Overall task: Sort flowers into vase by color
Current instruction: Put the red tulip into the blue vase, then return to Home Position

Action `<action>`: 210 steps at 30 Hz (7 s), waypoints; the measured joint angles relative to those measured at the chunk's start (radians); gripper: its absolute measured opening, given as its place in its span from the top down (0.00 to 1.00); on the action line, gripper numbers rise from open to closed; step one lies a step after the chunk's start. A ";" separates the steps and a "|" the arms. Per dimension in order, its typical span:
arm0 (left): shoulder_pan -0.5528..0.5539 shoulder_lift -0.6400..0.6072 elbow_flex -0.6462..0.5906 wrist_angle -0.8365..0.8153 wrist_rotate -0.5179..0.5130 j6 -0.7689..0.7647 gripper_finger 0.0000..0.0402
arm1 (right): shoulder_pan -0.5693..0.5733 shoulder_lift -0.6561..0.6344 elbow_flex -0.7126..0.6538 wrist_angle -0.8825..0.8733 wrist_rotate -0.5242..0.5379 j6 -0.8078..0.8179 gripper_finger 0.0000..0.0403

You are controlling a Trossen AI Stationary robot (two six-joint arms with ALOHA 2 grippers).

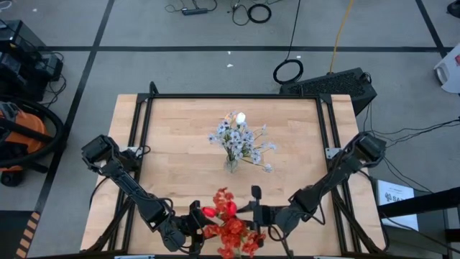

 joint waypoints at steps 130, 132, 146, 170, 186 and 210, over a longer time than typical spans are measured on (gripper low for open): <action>0.715 -1.766 -1.052 0.043 0.473 0.603 0.54 | -0.120 -1.395 -0.684 -0.759 -0.116 0.166 1.00; 0.715 -1.766 -1.052 0.033 0.473 0.603 0.54 | -0.120 -1.394 -0.684 -0.736 -0.077 0.139 1.00; 0.715 -1.766 -1.053 0.030 0.474 0.603 0.54 | -0.185 -1.413 -0.874 -0.459 -0.186 0.102 1.00; 0.715 -1.766 -1.053 0.030 0.475 0.604 0.54 | -0.413 -1.760 -1.067 -0.384 -0.352 -0.048 1.00; 0.715 -1.762 -1.053 0.023 0.475 0.604 0.54 | -0.520 -1.764 -1.066 -0.398 -0.506 -0.024 1.00; 0.715 -1.762 -1.053 0.023 0.475 0.604 0.54 | -0.530 -1.754 -1.066 -0.406 -0.496 -0.037 1.00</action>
